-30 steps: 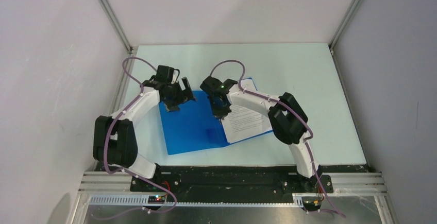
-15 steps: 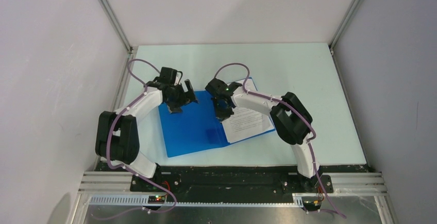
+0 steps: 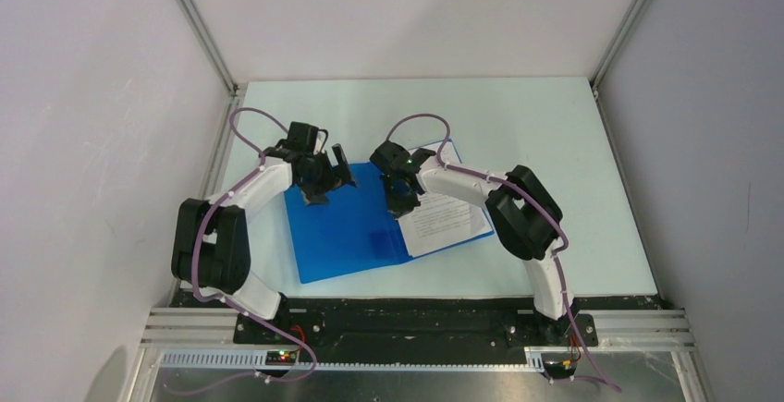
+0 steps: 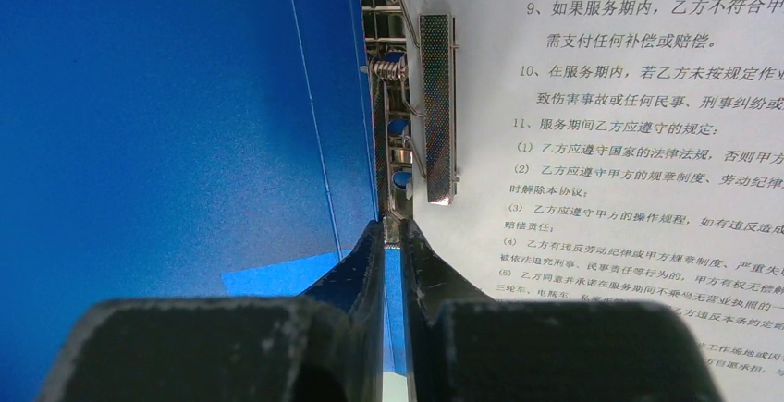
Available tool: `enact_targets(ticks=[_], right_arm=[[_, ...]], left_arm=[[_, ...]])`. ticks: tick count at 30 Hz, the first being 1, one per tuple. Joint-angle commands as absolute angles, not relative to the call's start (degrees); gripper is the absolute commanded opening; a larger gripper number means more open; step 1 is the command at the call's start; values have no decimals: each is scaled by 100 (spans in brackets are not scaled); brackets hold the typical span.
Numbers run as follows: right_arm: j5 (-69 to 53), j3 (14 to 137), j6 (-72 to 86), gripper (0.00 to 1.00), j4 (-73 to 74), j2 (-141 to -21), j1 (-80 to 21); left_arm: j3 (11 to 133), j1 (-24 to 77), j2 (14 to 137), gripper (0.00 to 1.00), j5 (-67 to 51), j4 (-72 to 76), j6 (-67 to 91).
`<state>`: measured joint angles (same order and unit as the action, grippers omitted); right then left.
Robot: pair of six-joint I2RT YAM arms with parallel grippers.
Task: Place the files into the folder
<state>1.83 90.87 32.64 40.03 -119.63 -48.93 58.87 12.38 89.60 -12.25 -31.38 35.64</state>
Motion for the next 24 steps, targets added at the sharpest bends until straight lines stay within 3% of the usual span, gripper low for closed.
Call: enact_targets(ticks=[1,24], right_arm=[[515,8744,3305,7,3982,-12567,-4867],[487,8765,3337,5,3973,-12627,-4822]], left_arm=[[5846,1280,8889,98,-1304,-3034,3611],[5828,1283,8904,98,-1331,-3034,3586]])
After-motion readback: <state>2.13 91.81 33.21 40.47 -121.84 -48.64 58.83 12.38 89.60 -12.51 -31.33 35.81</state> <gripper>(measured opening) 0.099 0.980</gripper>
